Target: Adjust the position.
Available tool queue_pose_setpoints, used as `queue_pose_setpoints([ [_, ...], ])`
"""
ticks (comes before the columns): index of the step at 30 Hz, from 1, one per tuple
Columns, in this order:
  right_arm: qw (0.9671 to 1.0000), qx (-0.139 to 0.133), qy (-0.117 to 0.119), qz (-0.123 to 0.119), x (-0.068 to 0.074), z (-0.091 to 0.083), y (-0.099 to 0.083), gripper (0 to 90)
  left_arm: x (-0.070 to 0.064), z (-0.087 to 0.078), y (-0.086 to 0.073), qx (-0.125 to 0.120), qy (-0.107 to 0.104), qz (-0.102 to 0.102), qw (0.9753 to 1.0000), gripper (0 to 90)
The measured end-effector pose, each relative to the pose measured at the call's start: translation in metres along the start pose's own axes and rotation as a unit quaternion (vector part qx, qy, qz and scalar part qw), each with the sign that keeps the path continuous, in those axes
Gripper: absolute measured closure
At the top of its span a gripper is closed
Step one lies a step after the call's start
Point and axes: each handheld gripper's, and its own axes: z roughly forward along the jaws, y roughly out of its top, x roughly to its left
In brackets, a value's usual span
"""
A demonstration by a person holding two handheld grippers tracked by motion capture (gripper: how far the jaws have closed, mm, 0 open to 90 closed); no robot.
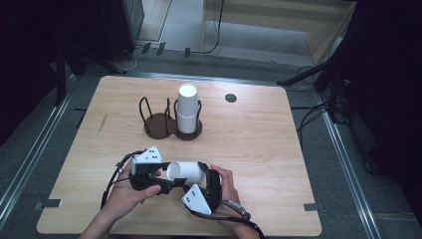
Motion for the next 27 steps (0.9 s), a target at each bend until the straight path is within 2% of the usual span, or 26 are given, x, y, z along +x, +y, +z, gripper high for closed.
queue_pose_setpoints([
  [3,0.9996,-0.004,0.013,0.024,-0.005,-0.001,0.001,16.8,0.004,-0.002,-0.002,-0.008,0.018,-0.009,0.9998,34.6],
  [6,0.9969,-0.011,0.033,0.071,-0.013,-0.002,0.002,16.3,0.008,-0.004,-0.003,-0.027,0.032,-0.015,0.999,34.6],
  [10,0.9922,-0.013,0.029,0.12,-0.022,-0.003,0.002,13.9,0.012,-0.01,-0.004,-0.055,0.043,-0.019,0.9974,34.4],
  [14,0.9889,-0.006,0.01,0.148,-0.027,-0.003,0.003,13.2,0.013,-0.015,-0.004,-0.087,0.057,-0.023,0.9944,34.2],
  [15,0.9875,-0.005,0.01,0.157,-0.028,-0.003,0.003,13.2,0.014,-0.016,-0.004,-0.093,0.062,-0.022,0.9935,34.1],
  [17,0.982,-0.007,0.023,0.187,-0.031,-0.004,0.004,13.2,0.014,-0.018,-0.004,-0.101,0.064,-0.028,0.9924,34.0],
  [19,0.9775,-0.013,0.029,0.209,-0.033,-0.004,0.005,13.2,0.015,-0.019,-0.004,-0.112,0.065,-0.024,0.9912,33.9],
  [21,0.9733,-0.015,0.03,0.227,-0.035,-0.004,0.005,13.2,0.014,-0.019,-0.005,-0.124,0.08,-0.019,0.9888,33.7],
  [23,0.972,-0.009,0.028,0.233,-0.034,-0.002,0.006,13.2,0.014,-0.019,-0.006,-0.144,0.092,-0.017,0.9852,33.7],
  [25,0.9698,-0.01,0.037,0.241,-0.034,-0.002,0.006,13.3,0.014,-0.018,-0.008,-0.161,0.1,-0.014,0.9818,33.6],
  [27,0.9664,-0.01,0.041,0.253,-0.034,-0.001,0.007,13.4,0.015,-0.018,-0.01,-0.177,0.102,-0.013,0.9787,33.5],
])
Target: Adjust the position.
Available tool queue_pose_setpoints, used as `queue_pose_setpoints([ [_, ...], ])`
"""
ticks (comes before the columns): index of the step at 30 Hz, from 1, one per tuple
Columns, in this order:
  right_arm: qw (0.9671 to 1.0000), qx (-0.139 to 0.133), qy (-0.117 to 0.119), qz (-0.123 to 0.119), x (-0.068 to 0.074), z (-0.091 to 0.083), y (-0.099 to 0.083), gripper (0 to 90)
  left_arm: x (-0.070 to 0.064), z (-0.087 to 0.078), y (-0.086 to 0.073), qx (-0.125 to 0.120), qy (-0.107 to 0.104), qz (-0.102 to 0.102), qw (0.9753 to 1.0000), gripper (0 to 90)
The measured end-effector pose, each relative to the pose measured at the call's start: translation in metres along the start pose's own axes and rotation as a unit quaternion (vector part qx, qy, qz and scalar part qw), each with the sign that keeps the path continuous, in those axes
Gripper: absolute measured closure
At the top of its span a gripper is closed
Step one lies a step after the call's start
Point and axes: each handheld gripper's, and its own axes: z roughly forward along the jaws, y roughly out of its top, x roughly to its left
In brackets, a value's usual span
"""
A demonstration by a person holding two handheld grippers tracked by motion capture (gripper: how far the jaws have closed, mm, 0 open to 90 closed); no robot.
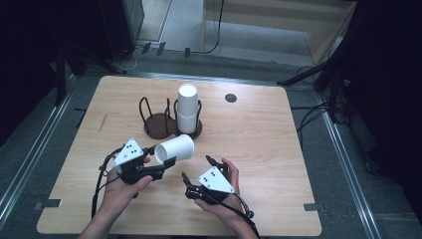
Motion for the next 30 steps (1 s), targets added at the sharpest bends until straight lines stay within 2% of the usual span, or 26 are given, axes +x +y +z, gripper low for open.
queue_pose_setpoints([
  [2,0.9997,-0.002,0.007,0.023,-0.002,0.0,0.001,13.8,0.001,0.0,-0.003,-0.027,0.004,-0.003,0.9996,33.5],
  [7,0.9969,-0.012,0.012,0.077,-0.006,-0.002,0.007,17.0,0.004,0.0,-0.006,-0.046,0.007,-0.013,0.9988,33.6],
  [9,0.9946,-0.015,0.012,0.102,-0.008,-0.004,0.009,17.7,0.004,0.001,-0.008,-0.051,0.013,-0.009,0.9986,33.6],
  [14,0.9857,-0.01,0.009,0.168,-0.009,-0.006,0.017,18.6,0.004,0.002,-0.01,-0.069,0.012,-0.012,0.9974,33.7],
  [19,0.9726,-0.017,0.011,0.232,-0.011,-0.007,0.024,12.6,0.003,0.003,-0.011,-0.089,0.014,-0.01,0.9959,33.7],
  [20,0.9671,-0.017,0.013,0.254,-0.011,-0.007,0.025,11.2,0.002,0.003,-0.011,-0.092,0.014,-0.01,0.9956,33.7],
  [23,0.9537,-0.014,0.011,0.3,-0.012,-0.002,0.024,8.6,0.001,0.003,-0.011,-0.099,0.009,-0.013,0.995,33.7],
  [27,0.931,-0.019,0.006,0.364,-0.013,0.0,0.026,8.7,0.001,0.003,-0.012,-0.104,0.009,-0.009,0.9944,33.7],
  [29,0.9217,-0.028,0.006,0.387,-0.013,-0.002,0.029,8.6,0.001,0.004,-0.012,-0.106,0.012,-0.007,0.9943,33.7],
  [30,0.9153,-0.034,0.009,0.401,-0.013,-0.002,0.031,8.5,0.001,0.004,-0.012,-0.105,0.012,-0.007,0.9943,33.8],
])
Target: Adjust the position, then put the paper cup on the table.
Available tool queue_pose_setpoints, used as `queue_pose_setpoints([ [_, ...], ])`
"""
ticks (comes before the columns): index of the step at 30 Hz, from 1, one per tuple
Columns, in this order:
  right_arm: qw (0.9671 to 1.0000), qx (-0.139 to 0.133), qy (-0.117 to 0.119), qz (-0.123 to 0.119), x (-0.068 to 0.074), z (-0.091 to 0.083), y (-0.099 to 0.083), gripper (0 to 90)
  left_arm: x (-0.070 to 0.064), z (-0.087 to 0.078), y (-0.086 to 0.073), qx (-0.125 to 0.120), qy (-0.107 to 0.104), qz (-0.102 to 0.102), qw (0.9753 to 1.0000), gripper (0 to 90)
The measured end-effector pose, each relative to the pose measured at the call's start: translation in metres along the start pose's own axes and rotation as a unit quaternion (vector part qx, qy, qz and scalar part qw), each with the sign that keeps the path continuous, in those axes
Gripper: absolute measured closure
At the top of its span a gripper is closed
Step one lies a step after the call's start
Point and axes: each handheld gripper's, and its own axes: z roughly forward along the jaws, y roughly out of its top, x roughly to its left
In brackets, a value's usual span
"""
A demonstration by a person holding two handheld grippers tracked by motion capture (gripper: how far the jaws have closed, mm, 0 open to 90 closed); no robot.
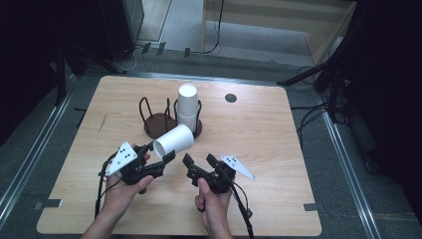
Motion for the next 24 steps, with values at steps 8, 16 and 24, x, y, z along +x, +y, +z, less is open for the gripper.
queue_pose_setpoints([
  [8,0.9981,-0.004,0.021,0.057,0.005,0.001,0.002,6.5,-0.004,0.001,0.0,-0.008,-0.002,0.003,1.0,33.7],
  [16,0.989,-0.009,0.024,0.145,0.006,0.003,0.003,6.1,-0.005,0.001,0.001,-0.019,0.001,0.005,0.9998,33.8],
  [24,0.9732,-0.01,0.046,0.225,0.011,0.008,0.004,6.1,-0.006,0.002,-0.001,-0.016,0.001,0.01,0.9998,33.8],
])
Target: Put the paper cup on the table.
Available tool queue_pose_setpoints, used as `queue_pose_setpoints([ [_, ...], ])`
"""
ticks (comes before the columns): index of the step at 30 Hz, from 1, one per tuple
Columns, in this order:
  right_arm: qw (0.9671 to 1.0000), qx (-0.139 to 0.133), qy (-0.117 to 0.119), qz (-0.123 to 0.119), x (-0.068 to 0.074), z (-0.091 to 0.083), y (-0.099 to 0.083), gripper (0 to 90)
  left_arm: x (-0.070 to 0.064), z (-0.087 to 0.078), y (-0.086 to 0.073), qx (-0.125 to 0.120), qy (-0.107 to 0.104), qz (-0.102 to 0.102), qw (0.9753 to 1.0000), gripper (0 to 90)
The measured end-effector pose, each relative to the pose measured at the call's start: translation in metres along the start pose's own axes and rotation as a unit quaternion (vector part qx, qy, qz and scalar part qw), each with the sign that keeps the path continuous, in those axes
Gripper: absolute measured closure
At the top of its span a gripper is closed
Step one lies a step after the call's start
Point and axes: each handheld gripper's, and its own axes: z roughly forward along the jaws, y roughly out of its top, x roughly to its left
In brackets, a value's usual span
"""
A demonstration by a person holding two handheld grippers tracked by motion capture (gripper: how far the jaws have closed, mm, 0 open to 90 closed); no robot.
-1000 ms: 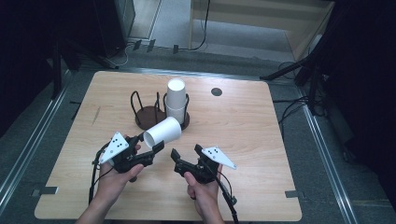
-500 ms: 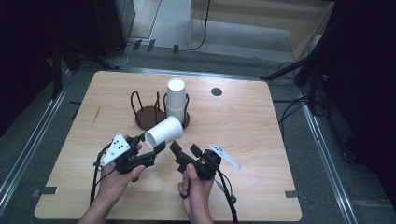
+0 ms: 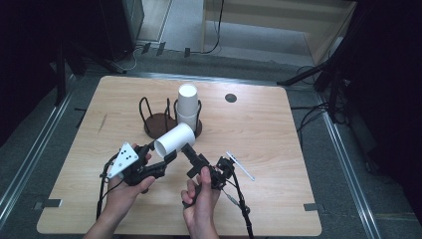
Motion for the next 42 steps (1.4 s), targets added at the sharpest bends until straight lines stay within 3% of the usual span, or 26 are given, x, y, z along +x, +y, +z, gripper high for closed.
queue_pose_setpoints([
  [7,0.9974,0.001,-0.001,0.072,-0.001,0.005,0.0,6.1,-0.003,0.001,0.0,-0.003,-0.002,0.0,1.0,33.9],
  [15,0.9928,0.007,0.012,0.119,-0.003,0.013,0.002,6.1,-0.007,0.002,0.0,0.0,-0.01,0.005,0.9999,33.9],
  [42,0.9846,0.013,0.026,0.172,-0.013,0.029,0.008,6.6,-0.018,0.006,-0.002,0.011,-0.029,0.017,0.9994,34.1],
])
